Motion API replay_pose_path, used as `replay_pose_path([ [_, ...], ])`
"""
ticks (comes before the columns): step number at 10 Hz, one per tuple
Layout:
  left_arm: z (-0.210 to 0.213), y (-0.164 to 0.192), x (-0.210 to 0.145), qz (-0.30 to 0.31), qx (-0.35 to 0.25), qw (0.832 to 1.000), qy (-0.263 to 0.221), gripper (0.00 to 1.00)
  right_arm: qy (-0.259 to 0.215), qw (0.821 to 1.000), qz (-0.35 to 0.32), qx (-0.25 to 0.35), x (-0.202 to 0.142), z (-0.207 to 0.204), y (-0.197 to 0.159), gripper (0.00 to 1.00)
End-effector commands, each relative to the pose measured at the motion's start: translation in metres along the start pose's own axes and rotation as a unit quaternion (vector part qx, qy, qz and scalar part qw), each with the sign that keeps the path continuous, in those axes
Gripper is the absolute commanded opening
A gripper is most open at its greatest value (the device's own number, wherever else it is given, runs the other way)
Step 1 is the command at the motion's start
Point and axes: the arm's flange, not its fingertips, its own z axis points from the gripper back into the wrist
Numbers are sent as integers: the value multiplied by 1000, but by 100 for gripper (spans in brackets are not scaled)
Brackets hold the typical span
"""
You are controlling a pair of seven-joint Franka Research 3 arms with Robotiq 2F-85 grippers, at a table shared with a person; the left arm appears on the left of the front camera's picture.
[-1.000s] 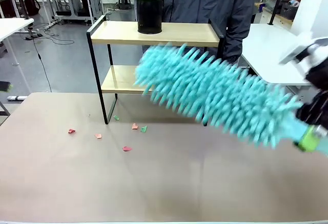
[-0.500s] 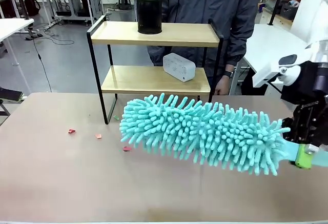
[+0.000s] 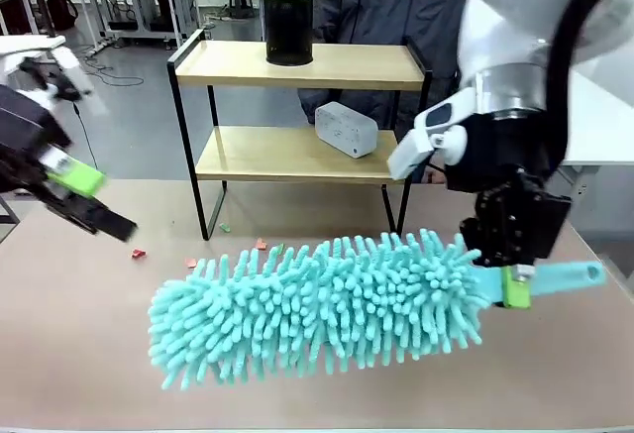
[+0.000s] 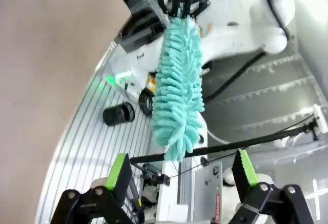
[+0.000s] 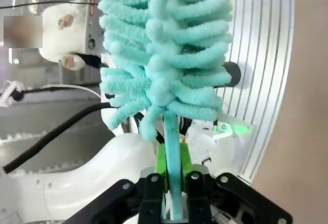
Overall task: Clean the shelf.
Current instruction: Hand the Duster back to the human.
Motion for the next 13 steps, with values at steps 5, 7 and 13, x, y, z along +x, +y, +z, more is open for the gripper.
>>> replay_pose_path([
  [5, -85, 1, 25, -21, 44, 988, 144, 100, 31, 999, -1, 13, 35, 32, -23, 12],
  [7, -100, 14, 30, -9, 54, 987, 148, 100, 25, 1000, 3, 10, 36, 33, -22, 12],
  [13, -116, 16, 24, -7, 46, 983, 180, 100, 16, 1000, 11, 12, 33, 33, -25, 12],
])
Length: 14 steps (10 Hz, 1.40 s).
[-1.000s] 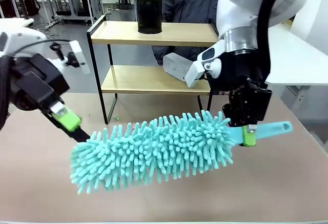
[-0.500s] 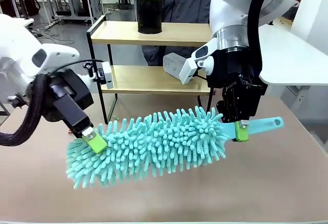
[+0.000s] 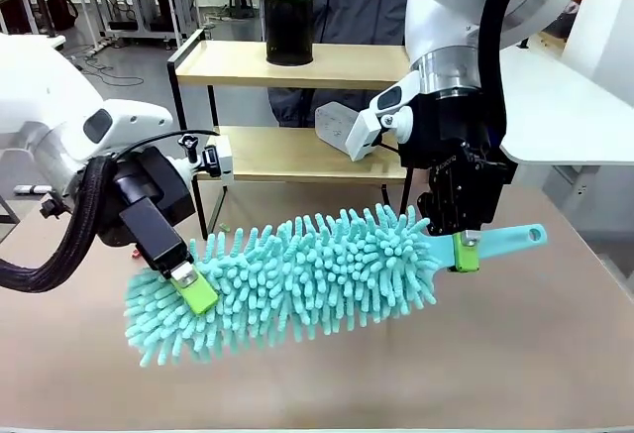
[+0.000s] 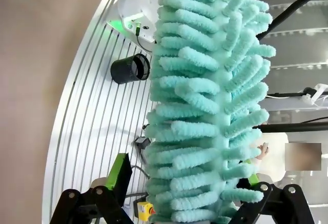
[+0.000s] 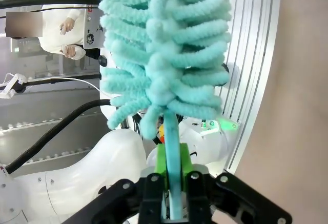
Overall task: Clean the shelf.
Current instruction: Hand the Duster back to the human.
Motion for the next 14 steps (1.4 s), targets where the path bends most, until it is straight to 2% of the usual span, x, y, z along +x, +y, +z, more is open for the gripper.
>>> replay_pose_path([
  [1, 0, -4, -3, 4, 2, 1000, 11, 100, -1, 1000, 4, 7, 0, 2, 3, 12],
  [2, -1, -3, -1, -4, 11, 1000, 5, 46, 0, 1000, 4, 7, 0, 2, 3, 12],
  [3, -2, -4, -2, -4, 9, 1000, 9, 41, 0, 1000, 4, 7, -1, 2, 3, 12],
  [4, -2, -4, -2, -5, 7, 1000, 9, 0, 0, 1000, 5, 7, -1, 2, 4, 12],
  [6, -2, -5, -3, -8, 7, 1000, 9, 0, -1, 1000, 6, 7, -2, 0, 4, 12],
  [7, -2, -6, -3, -8, 7, 1000, 9, 14, -1, 1000, 6, 6, -3, 0, 4, 12],
  [8, -3, -6, -4, -9, 7, 1000, 9, 5, 0, 1000, 6, 5, -2, 0, 5, 12],
  [9, -3, -6, -4, -9, 7, 1000, 8, 0, 1, 1000, 7, 4, -2, -1, 5, 12],
  [14, -2, -7, -4, -12, 6, 1000, 8, 0, 1, 1000, 4, 5, -2, -1, 5, 12],
])
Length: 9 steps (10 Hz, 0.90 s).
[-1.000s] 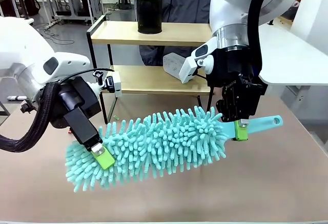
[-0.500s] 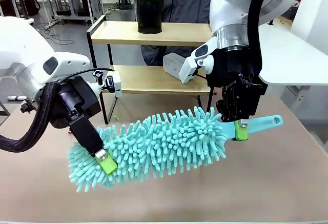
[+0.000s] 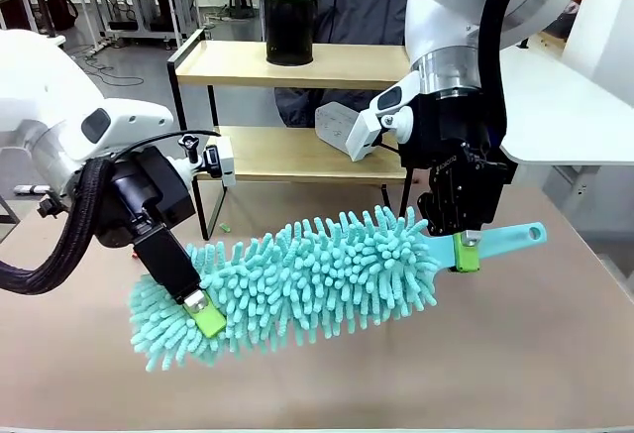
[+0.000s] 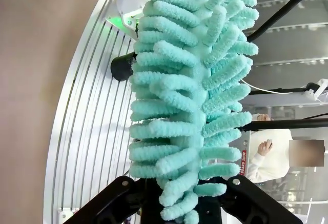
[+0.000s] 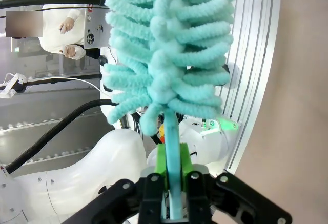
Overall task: Clean the shelf.
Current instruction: Hand the Duster back to the human.
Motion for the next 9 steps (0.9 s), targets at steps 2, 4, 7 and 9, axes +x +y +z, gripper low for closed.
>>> replay_pose_path([
  [2, 1, 0, -4, -3, -3, 1000, -2, 0, 0, 1000, 2, 4, -1, 0, 5, 12],
  [4, 8, -2, -5, -6, -4, 1000, -10, 0, -14, 1000, 6, 3, -8, -1, 6, 72],
  [7, 28, -5, -13, -12, -9, 999, -30, 0, -101, 994, 19, -38, -46, 2, 24, 75],
  [9, 58, -3, -36, -11, -29, 998, -49, 0, -297, 951, 25, -81, -109, 5, 45, 100],
])
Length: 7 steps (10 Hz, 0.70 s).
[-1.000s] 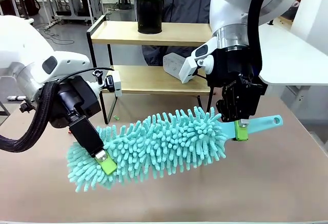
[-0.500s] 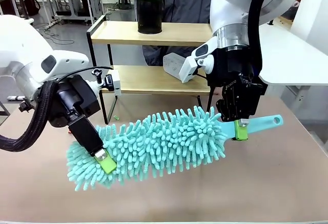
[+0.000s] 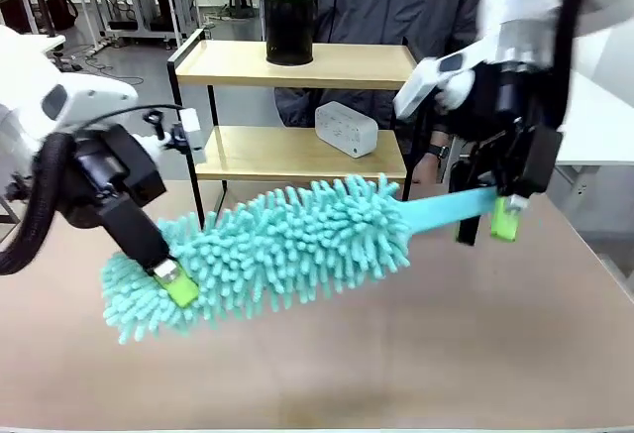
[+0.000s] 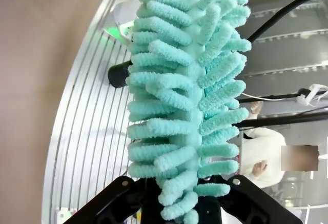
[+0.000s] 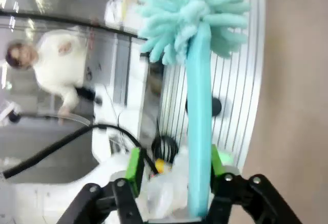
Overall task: Clean the shelf.
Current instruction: Hand the Duster back to the human.
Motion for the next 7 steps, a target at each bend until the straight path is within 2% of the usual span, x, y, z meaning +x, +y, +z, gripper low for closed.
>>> replay_pose_path([
  [1, 42, -1, -37, -12, -18, 1000, -6, 0, -301, 952, 7, -48, -84, 13, 19, 100],
  [2, 63, -1, -56, -18, -30, 999, 1, 0, -418, 907, 23, -49, -125, 17, 23, 100],
  [3, 83, 2, -74, -18, -24, 1000, 1, 0, -495, 867, 24, -57, -157, 13, 26, 100],
  [4, 106, 5, -90, -15, -42, 999, -24, 0, -526, 848, 25, -52, -178, 4, 28, 100],
  [5, 132, 7, -107, -10, -29, 996, -82, 0, -549, 834, 4, -51, -191, -6, 26, 100],
  [6, 162, 7, -127, -18, -51, 983, -174, 0, -577, 814, -30, -48, -200, -15, 23, 100],
  [7, 187, 8, -147, -19, -52, 958, -281, 0, -611, 786, -70, -58, -206, -22, 22, 100],
])
